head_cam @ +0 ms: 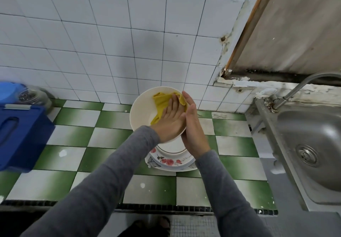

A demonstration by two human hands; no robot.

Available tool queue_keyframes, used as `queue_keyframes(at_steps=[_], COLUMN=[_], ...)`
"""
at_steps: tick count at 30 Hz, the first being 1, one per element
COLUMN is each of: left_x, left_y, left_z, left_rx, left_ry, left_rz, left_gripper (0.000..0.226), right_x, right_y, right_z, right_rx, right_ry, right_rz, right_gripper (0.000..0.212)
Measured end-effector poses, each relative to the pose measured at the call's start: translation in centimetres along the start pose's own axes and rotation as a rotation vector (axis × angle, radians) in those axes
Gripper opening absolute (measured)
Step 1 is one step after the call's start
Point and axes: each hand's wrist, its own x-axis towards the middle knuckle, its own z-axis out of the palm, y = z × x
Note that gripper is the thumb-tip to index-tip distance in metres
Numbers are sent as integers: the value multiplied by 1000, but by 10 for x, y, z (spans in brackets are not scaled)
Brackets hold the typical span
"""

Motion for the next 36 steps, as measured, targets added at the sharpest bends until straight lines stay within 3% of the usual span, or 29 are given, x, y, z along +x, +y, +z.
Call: queue_keyframes(at_steps=[7, 11, 13, 18, 22, 24, 29, 36], left_x=[-3, -15, -19, -26, -38, -45, -49, -31], left_y=[-19, -30, -37, -50, -53, -49, -40, -49], left_z=[-3, -12, -20, -38, -41, -41, -43, -41], left_rx=[121, 233, 284, 359, 336, 314, 200, 168], left_ry=[122, 234, 214, -51, -283, -332, -287, -101], left_rz=[-157, -270, -277, -208, -37, 64, 174, 96], left_gripper=[62, 58, 59, 59, 68, 60, 51, 57], right_x=[3, 3, 3, 7, 12, 13, 12, 9], right_y=[-9, -16, -18, -22, -20, -20, -25, -21], right_z=[13, 23, 28, 40, 40, 39, 46, 62], right_rx=[-108, -138, -106, -87, -150, -175, -101, 21], right_ry=[-22, 0, 38, 160, 189, 184, 204, 204], right_rz=[-41, -78, -111, -195, -207, -202, -170, -173], right_gripper=[51, 45, 41, 40, 33, 33, 33, 36])
